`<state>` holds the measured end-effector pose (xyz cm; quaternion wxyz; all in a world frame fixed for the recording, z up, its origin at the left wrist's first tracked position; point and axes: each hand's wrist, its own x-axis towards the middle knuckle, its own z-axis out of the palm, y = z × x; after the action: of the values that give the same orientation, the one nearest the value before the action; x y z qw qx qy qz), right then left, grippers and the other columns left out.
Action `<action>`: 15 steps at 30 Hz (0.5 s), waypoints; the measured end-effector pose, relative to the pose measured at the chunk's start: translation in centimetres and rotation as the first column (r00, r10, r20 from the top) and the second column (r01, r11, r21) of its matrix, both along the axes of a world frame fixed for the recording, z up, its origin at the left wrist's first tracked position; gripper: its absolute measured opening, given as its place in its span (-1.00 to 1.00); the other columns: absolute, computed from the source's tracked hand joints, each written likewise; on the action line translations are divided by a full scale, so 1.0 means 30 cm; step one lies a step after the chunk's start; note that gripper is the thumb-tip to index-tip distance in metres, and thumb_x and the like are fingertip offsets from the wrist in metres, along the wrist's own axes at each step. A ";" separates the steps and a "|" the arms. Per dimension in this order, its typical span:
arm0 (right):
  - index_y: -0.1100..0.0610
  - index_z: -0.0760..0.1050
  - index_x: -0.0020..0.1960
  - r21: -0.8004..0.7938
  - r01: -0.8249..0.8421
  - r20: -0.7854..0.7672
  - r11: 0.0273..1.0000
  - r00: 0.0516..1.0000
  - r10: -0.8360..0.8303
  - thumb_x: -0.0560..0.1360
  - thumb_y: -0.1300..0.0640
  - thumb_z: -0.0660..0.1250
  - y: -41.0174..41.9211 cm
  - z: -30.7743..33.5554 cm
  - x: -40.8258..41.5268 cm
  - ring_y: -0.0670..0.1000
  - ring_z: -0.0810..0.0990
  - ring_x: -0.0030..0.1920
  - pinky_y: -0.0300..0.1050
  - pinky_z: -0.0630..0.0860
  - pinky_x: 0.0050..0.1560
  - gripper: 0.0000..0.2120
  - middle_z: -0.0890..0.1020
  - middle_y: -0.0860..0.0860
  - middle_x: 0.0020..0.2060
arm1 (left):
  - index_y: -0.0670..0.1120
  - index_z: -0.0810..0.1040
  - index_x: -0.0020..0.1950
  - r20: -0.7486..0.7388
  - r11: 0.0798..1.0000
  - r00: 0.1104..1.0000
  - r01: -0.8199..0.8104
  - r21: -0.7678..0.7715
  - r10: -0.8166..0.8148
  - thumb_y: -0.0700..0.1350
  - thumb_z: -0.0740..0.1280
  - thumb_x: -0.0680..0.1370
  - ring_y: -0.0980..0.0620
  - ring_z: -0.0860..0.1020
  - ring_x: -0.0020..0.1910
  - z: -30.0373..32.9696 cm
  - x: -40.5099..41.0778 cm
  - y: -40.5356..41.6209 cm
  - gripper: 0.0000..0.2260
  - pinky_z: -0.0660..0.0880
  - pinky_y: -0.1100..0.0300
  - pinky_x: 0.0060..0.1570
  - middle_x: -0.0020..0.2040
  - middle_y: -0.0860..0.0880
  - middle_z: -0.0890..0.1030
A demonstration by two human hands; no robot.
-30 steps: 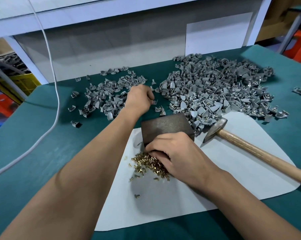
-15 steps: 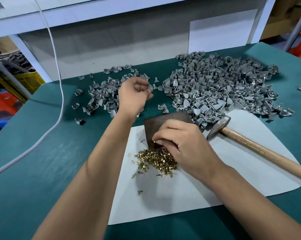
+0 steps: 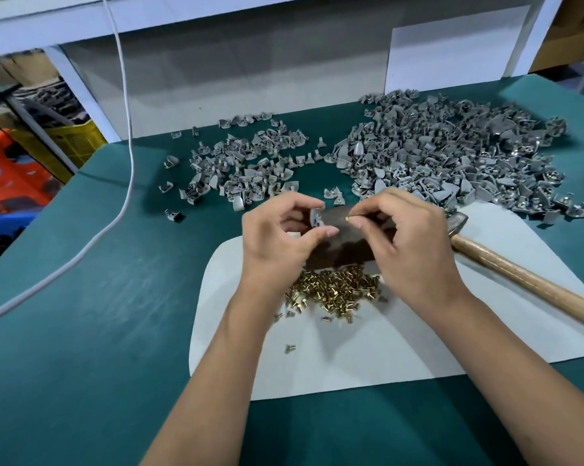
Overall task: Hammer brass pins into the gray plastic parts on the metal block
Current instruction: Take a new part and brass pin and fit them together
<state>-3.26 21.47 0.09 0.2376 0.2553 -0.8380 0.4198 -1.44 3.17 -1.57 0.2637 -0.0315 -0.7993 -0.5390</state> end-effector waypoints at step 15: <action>0.17 0.66 -0.03 -0.001 0.004 0.042 1.000 0.999 -0.004 0.52 0.30 0.45 -0.020 -0.009 0.013 -0.06 0.59 -0.09 -0.15 0.56 0.02 -0.92 0.65 -0.02 -0.11 | -0.10 0.67 0.01 -0.125 0.970 0.991 0.013 -0.241 -0.044 -0.22 0.62 0.34 0.21 0.66 -0.15 0.030 0.017 0.063 -0.71 0.52 0.43 -0.11 -0.16 0.13 0.69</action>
<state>-2.86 20.86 -0.20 0.2208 0.2445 -0.8431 0.4251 -0.93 5.06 -0.68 0.3015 -0.1093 -0.8392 -0.4391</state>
